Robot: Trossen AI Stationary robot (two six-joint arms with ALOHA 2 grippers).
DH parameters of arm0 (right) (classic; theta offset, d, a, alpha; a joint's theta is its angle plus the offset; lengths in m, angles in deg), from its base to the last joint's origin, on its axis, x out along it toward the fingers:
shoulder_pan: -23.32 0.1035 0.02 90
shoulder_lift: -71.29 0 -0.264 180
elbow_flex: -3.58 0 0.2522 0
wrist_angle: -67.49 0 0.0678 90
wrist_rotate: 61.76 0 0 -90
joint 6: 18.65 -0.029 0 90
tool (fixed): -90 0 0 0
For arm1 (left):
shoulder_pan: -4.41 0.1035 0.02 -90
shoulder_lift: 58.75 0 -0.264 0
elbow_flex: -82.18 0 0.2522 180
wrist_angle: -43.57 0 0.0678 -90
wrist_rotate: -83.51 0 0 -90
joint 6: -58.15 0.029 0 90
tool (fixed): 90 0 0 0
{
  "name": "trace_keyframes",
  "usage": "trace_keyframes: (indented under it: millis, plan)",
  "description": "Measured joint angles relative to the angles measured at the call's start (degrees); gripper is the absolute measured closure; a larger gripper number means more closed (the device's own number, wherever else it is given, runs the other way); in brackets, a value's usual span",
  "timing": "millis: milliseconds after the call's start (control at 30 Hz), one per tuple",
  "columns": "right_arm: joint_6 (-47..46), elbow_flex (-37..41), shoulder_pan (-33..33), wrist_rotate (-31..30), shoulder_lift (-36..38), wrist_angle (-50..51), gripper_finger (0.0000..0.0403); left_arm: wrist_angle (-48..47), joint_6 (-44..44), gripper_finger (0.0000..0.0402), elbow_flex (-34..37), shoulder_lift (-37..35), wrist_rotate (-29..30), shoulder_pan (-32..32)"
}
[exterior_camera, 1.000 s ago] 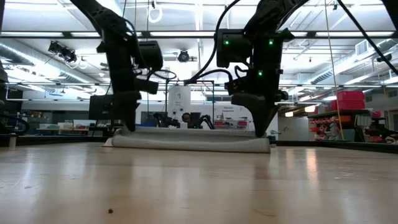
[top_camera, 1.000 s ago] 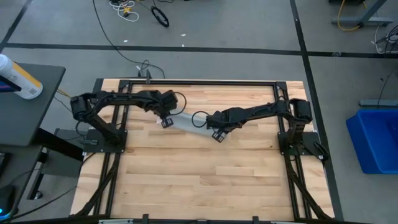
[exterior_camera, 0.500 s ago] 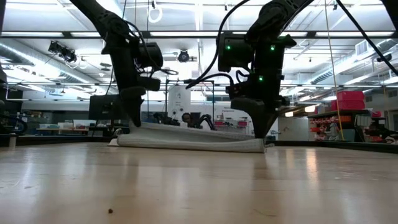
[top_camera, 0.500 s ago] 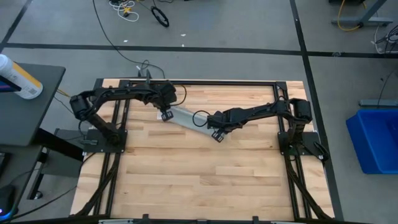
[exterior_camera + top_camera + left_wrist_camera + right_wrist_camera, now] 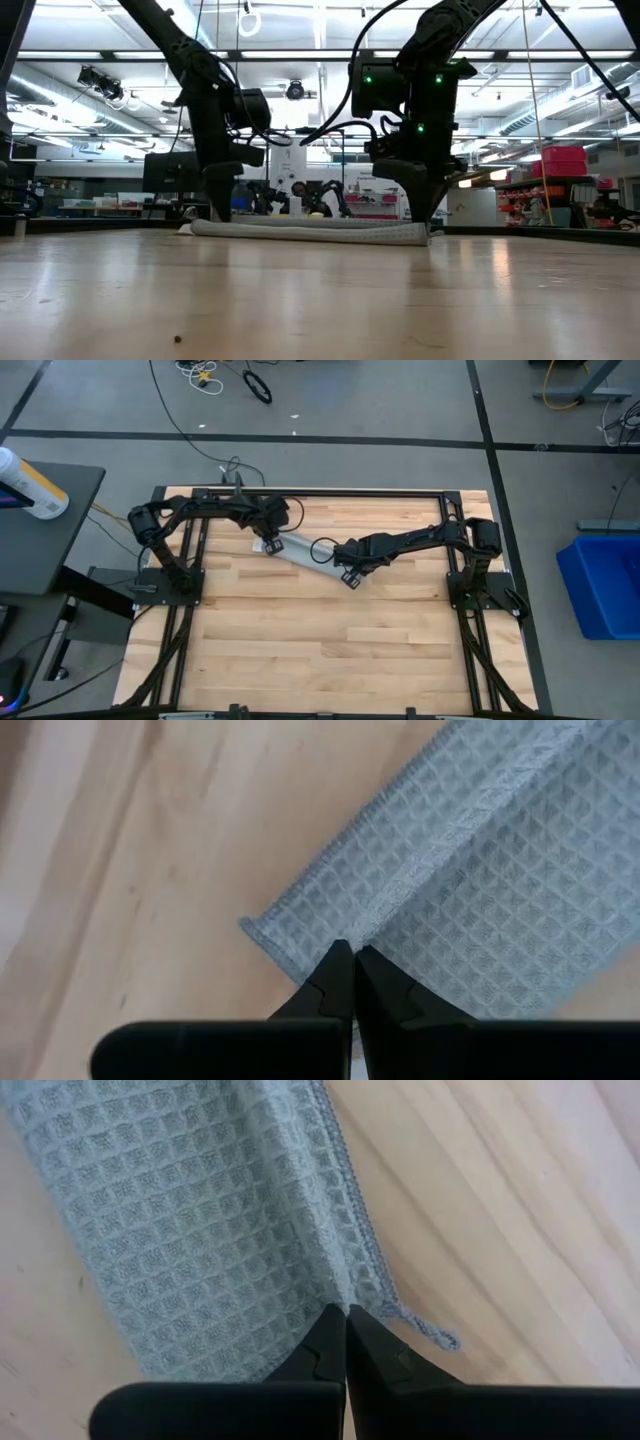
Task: Fold microfiber towels
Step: Fold the gray towel
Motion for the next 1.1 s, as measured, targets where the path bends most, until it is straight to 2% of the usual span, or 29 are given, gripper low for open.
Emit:
trace_keyframes:
  millis: [167,267,533,633,700,800,967,1100]
  plan:
    - [-0.37,0.02,0.02,0.01,0.00,0.15,0.0400,-0.59,0.06,0.0399,-1.76,0.00,1.21,0.01]
    - [-1.32,0.02,0.02,0.00,0.00,0.21,0.0378,-0.51,-0.43,0.0386,-2.47,0.00,1.40,0.16]
    - [-3.62,0.15,0.04,0.23,-0.06,2.16,0.0228,-0.99,-1.71,0.0291,-2.64,0.00,1.99,0.27]
    - [-3.65,0.13,0.04,0.78,-0.07,2.29,0.0192,-0.96,-1.68,0.0250,-2.64,0.00,1.14,0.21]
    - [-3.75,0.13,0.07,0.05,-0.07,2.42,0.0185,-0.78,-1.75,0.0228,-2.64,0.00,-0.16,0.23]
    - [-4.62,0.11,0.81,-1.33,0.31,2.38,0.0194,-0.64,-2.16,0.0206,-2.64,-0.69,-0.94,0.44]
    - [-5.55,0.02,2.00,-1.46,1.23,2.17,0.0216,1.42,-1.80,0.0200,-2.64,-4.97,-0.80,2.75]
    - [-7.77,0.02,3.12,-0.28,2.17,2.43,0.0209,1.24,-2.73,0.0199,-2.69,-9.16,-1.51,5.75]
